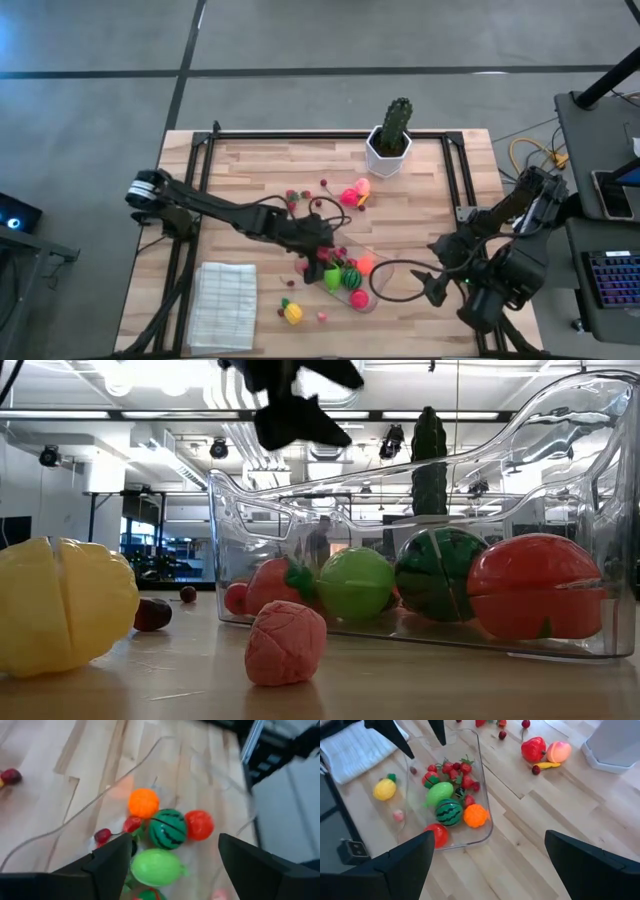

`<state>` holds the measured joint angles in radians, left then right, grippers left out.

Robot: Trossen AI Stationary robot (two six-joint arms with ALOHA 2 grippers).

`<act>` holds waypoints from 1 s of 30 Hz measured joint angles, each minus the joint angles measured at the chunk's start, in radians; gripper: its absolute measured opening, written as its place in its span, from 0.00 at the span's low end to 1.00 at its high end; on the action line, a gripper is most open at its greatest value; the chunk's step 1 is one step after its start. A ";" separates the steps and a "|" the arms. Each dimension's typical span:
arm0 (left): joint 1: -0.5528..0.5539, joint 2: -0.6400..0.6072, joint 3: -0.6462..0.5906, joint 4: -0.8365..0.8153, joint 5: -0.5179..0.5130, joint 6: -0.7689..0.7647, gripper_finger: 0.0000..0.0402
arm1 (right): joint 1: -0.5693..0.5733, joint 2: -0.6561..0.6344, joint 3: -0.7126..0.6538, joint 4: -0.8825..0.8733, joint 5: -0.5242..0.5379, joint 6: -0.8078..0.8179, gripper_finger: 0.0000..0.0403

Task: Pick and placing Produce into tupperware
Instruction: Put the pink peach into the transparent bin

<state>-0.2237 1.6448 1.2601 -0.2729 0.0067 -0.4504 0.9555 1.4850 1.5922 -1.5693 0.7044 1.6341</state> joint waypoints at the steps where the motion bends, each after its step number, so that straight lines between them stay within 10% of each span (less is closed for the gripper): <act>1: 0.000 -0.013 -0.003 0.000 0.001 -0.030 0.70 | 0.004 -0.004 0.001 0.001 0.004 0.009 0.92; 13: -0.011 -0.142 -0.018 -0.006 0.028 -0.095 0.71 | 0.019 -0.253 -0.300 0.243 0.040 -0.039 0.92; 22: -0.003 -0.178 -0.019 -0.115 -0.078 -0.096 0.71 | -0.155 -0.503 -0.639 0.800 0.221 -0.335 0.92; 30: 0.124 -0.240 -0.030 -0.316 -0.226 -0.088 0.71 | -0.659 -0.507 -0.731 0.908 -0.190 -0.584 0.92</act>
<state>-0.0996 1.4048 1.2301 -0.5889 -0.2194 -0.5386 0.2964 0.9784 0.8610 -0.6617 0.5146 1.0502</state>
